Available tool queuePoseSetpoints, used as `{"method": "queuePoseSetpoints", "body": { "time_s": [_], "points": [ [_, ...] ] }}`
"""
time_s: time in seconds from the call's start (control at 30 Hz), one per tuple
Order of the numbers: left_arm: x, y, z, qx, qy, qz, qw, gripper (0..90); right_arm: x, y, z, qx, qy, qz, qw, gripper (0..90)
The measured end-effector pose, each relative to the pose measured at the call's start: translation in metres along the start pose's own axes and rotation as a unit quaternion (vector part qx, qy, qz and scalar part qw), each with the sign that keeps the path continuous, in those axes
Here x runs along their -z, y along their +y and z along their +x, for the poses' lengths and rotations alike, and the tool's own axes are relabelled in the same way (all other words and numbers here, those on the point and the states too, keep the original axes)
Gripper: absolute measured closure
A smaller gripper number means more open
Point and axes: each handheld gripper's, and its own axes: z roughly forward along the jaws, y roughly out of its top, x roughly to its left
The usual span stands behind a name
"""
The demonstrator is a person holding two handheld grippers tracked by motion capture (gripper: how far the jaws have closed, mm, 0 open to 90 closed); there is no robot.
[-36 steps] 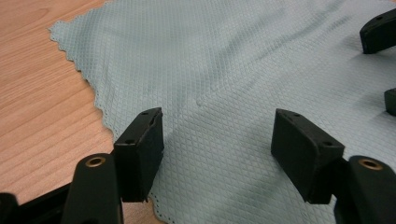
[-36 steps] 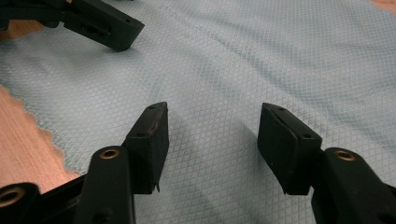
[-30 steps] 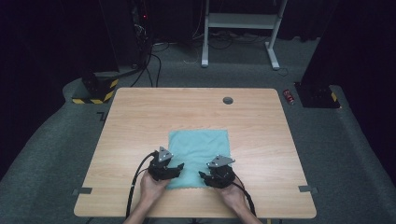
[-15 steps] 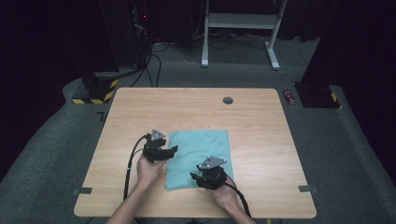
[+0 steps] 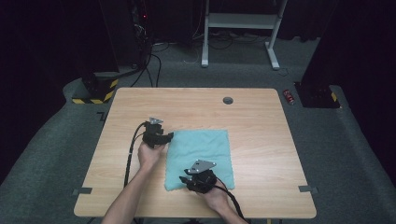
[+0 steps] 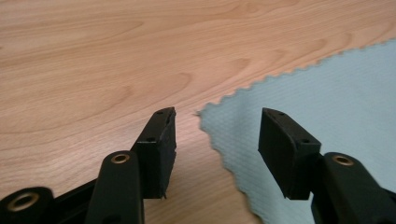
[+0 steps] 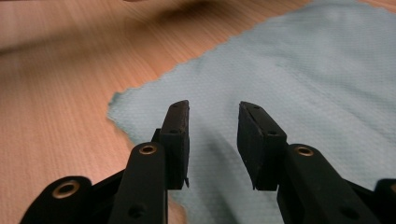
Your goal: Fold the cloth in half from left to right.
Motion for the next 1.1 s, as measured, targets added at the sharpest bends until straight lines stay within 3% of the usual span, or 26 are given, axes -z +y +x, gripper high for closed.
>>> {"method": "queuePoseSetpoints", "body": {
  "time_s": [0.23, 0.3, 0.73, 1.0, 1.1],
  "points": [
    [-0.007, -0.001, 0.007, 0.011, 0.008, -0.008, 0.9999, 50.5, -0.009, 0.005, 0.016, 0.02, 0.022, 0.004, 0.9995, 64.1],
    [-0.01, -0.002, 0.008, 0.016, 0.002, -0.008, 0.9998, 51.2, -0.01, 0.005, 0.019, 0.022, 0.026, 0.004, 0.9994, 64.0],
    [-0.013, -0.002, 0.005, 0.003, 0.01, -0.016, 0.9998, 54.2, -0.019, 0.008, 0.037, 0.036, 0.052, 0.006, 0.998, 63.7],
    [-0.015, -0.001, 0.003, 0.006, 0.006, -0.02, 0.9998, 57.4, -0.029, 0.013, 0.044, 0.043, 0.065, 0.013, 0.9968, 67.5],
    [-0.017, 0.003, -0.001, -0.013, 0.009, -0.005, 0.9999, 57.5, -0.032, 0.015, 0.046, 0.043, 0.063, 0.021, 0.9968, 69.0]
  ]
}}
